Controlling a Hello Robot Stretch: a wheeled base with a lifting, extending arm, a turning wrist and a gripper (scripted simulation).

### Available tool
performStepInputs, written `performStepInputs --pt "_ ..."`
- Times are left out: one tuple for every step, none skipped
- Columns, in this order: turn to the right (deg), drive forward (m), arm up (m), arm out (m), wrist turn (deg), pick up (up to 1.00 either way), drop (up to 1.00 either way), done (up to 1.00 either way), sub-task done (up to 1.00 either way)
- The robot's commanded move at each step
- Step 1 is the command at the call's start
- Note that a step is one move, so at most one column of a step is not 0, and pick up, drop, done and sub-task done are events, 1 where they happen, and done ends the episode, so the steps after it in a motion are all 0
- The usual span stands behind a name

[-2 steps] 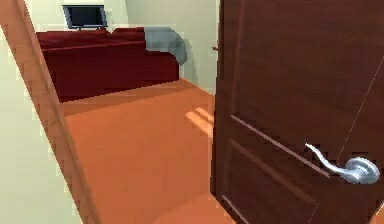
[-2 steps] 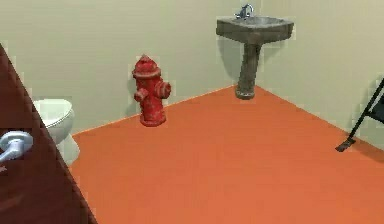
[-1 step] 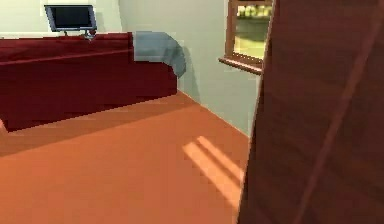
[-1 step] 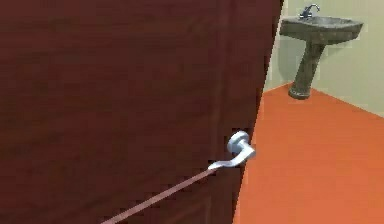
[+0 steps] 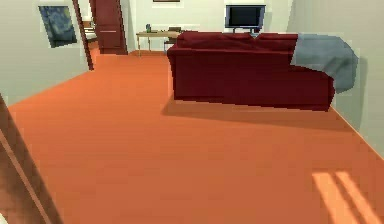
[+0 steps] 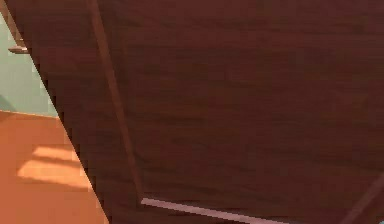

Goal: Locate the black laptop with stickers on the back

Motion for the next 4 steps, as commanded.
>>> performStepInputs --pt "-3.0 0.00 0.00 0.00 0.0 0.00 0.00 0.00 0.00" --pt "0.0 0.05 0.00 0.00 0.0 0.00 0.00 0.00 0.00" --pt "12.0 0.00 0.00 0.00 0.0 0.00 0.00 0.00 0.00" --pt "0.0 0.30 0.00 0.00 0.0 0.00 0.00 0.00 0.00"
